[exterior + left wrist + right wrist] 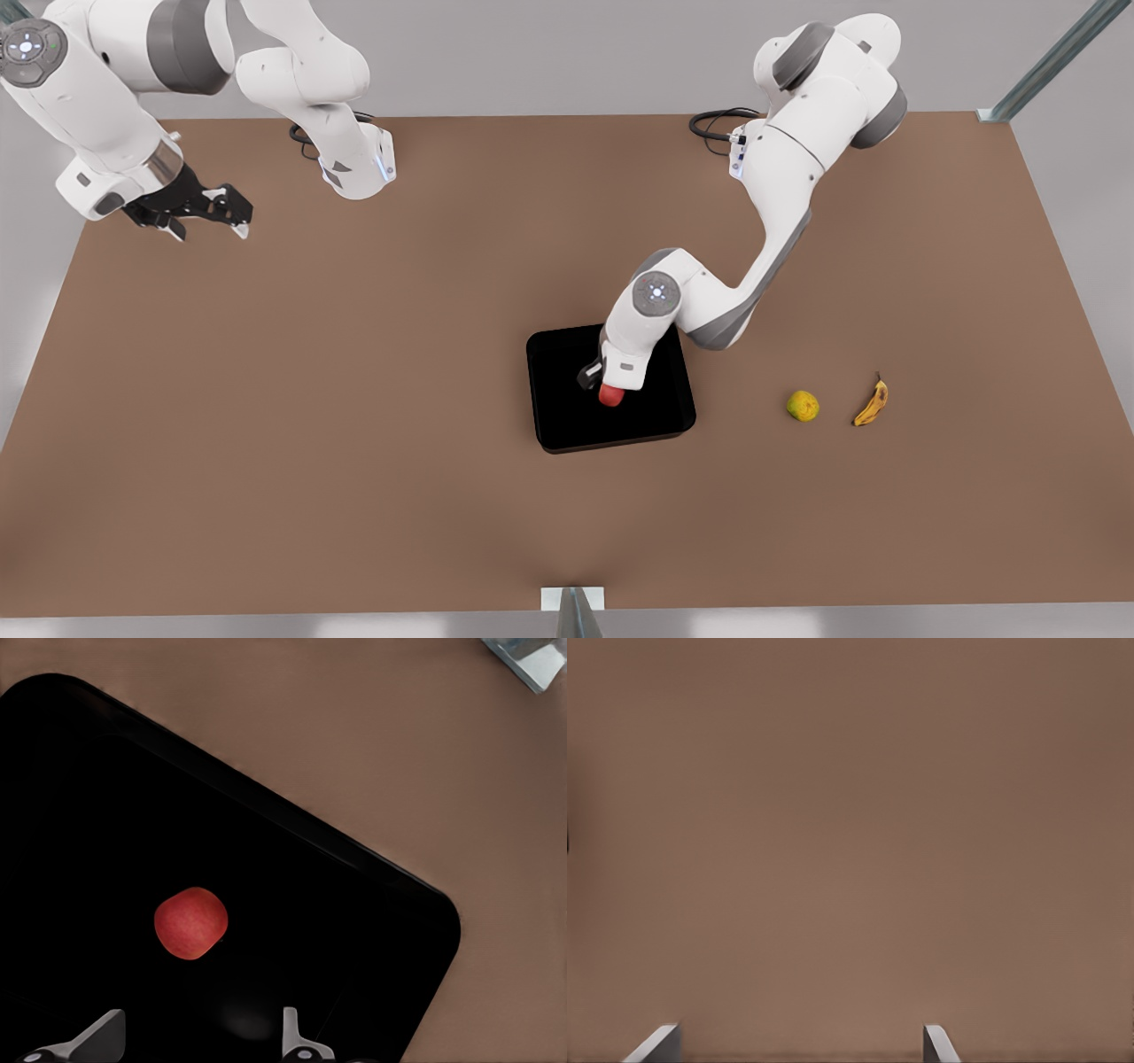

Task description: Place the storage box in the middle with the right arm, and place the apple in the storage box with the left arm

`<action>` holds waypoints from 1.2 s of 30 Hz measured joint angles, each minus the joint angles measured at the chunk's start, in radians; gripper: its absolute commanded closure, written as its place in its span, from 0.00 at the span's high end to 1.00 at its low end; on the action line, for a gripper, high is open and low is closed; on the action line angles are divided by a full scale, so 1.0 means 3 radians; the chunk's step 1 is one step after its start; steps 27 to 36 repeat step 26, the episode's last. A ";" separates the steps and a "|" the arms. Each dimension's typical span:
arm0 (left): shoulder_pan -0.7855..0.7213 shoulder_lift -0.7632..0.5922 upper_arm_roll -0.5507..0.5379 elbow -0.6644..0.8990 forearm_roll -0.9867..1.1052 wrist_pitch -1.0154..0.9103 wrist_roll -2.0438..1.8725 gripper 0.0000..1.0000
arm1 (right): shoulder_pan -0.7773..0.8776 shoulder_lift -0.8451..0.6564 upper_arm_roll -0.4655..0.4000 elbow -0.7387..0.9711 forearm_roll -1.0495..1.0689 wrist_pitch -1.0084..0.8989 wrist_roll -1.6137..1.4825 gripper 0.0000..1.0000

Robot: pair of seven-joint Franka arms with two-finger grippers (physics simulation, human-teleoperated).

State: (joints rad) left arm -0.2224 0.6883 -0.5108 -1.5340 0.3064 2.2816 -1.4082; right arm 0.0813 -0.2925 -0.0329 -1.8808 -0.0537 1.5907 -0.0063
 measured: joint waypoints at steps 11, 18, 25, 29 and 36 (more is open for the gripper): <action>0.0453 -0.1959 0.1623 0.0038 -0.0804 -0.2491 0.4866 1.00 | 0.0040 -0.0143 0.0025 0.0001 0.0015 -0.0040 0.0016 1.00; 0.0716 -0.2033 0.1648 0.0251 -0.1057 -0.2758 0.4909 1.00 | 0.0041 -0.0160 0.0007 0.0016 0.0015 -0.0041 0.0016 1.00; 0.0591 -0.1325 0.1652 0.1186 -0.1110 -0.3088 0.4878 1.00 | 0.0022 -0.0186 0.0019 0.0013 0.0015 -0.0087 0.0001 1.00; 0.0553 -0.1323 0.1652 0.1186 -0.1113 -0.3076 0.4873 1.00 | 0.0015 -0.0188 0.0018 -0.0004 0.0015 -0.0094 0.0001 1.00; 0.0553 -0.1323 0.1652 0.1186 -0.1113 -0.3076 0.4873 1.00 | 0.0015 -0.0188 0.0018 -0.0004 0.0015 -0.0094 0.0001 1.00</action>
